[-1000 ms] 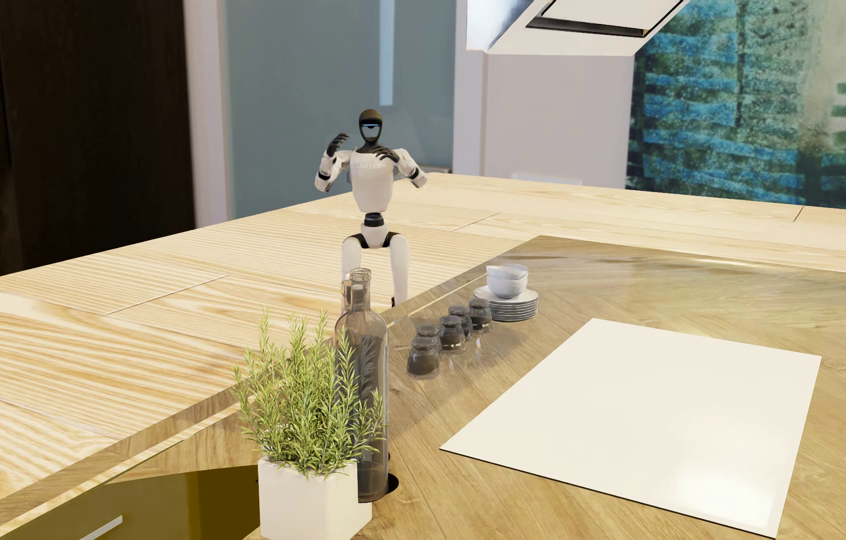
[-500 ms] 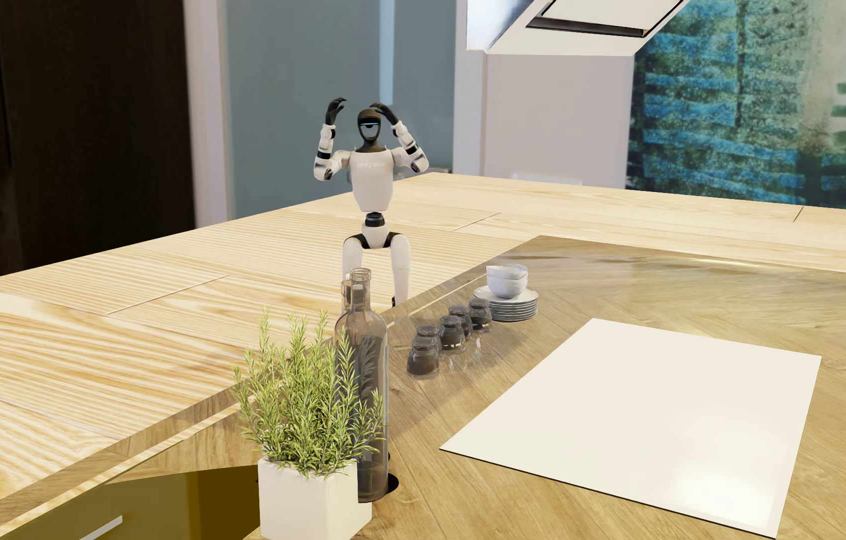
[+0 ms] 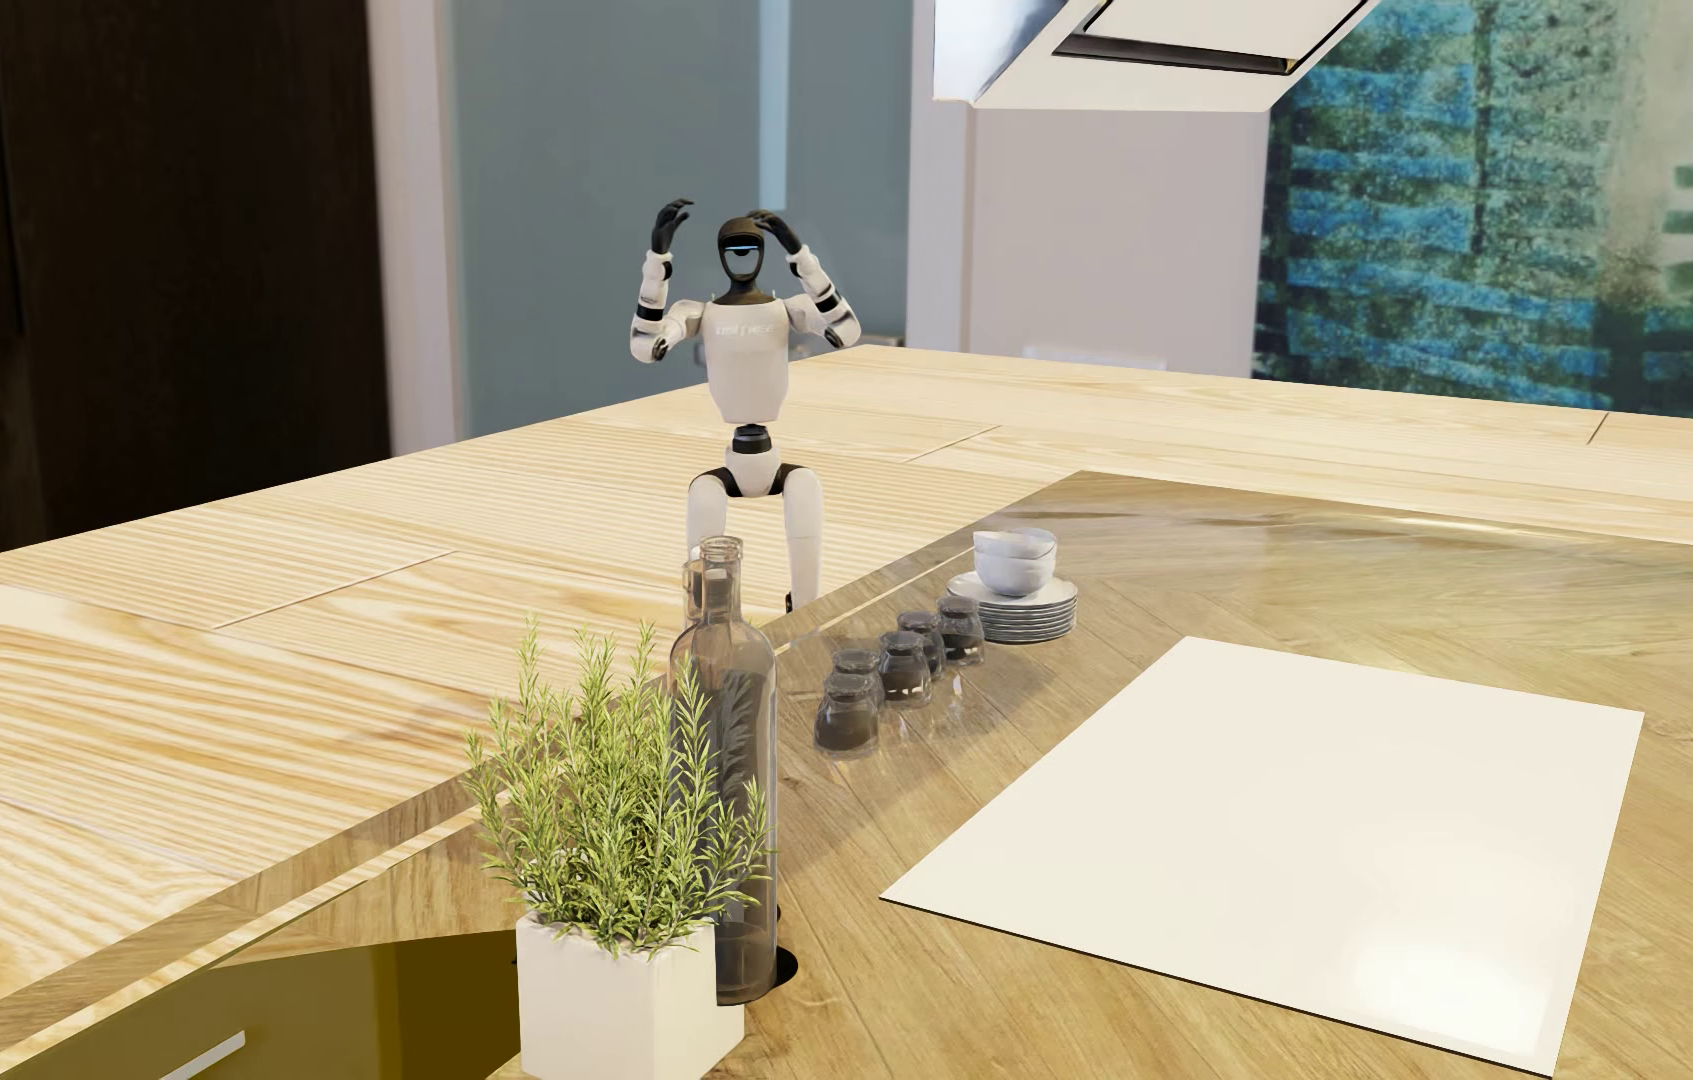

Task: Extend upward

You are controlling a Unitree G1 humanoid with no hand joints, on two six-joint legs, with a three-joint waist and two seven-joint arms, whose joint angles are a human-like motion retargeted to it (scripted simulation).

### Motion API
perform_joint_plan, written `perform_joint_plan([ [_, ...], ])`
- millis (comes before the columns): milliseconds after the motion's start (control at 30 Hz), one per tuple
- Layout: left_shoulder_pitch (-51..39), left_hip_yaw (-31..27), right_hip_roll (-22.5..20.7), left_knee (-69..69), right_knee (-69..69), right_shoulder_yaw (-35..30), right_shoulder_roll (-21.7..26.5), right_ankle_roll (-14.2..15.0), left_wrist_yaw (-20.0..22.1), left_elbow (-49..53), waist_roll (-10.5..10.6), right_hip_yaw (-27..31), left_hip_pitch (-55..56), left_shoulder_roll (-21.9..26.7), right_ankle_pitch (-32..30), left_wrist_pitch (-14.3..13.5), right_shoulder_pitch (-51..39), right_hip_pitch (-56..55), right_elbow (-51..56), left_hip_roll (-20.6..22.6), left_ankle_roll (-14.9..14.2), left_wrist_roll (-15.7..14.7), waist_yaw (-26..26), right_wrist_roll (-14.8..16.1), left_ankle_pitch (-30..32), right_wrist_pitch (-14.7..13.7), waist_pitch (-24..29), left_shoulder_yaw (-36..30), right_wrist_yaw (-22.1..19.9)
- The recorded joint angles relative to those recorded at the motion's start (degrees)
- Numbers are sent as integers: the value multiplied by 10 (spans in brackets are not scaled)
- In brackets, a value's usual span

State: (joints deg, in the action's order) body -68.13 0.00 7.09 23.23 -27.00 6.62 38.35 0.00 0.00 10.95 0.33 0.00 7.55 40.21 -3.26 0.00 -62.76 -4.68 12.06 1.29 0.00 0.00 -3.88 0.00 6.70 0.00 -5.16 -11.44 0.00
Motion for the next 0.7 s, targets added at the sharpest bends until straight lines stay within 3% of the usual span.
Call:
perform_joint_plan([
  [700,20,0,-4,-2,2,14,6,0,0,-6,0,0,-1,0,-1,0,30,0,-7,-4,0,0,-2,0,-10,0,0,4,0],
])
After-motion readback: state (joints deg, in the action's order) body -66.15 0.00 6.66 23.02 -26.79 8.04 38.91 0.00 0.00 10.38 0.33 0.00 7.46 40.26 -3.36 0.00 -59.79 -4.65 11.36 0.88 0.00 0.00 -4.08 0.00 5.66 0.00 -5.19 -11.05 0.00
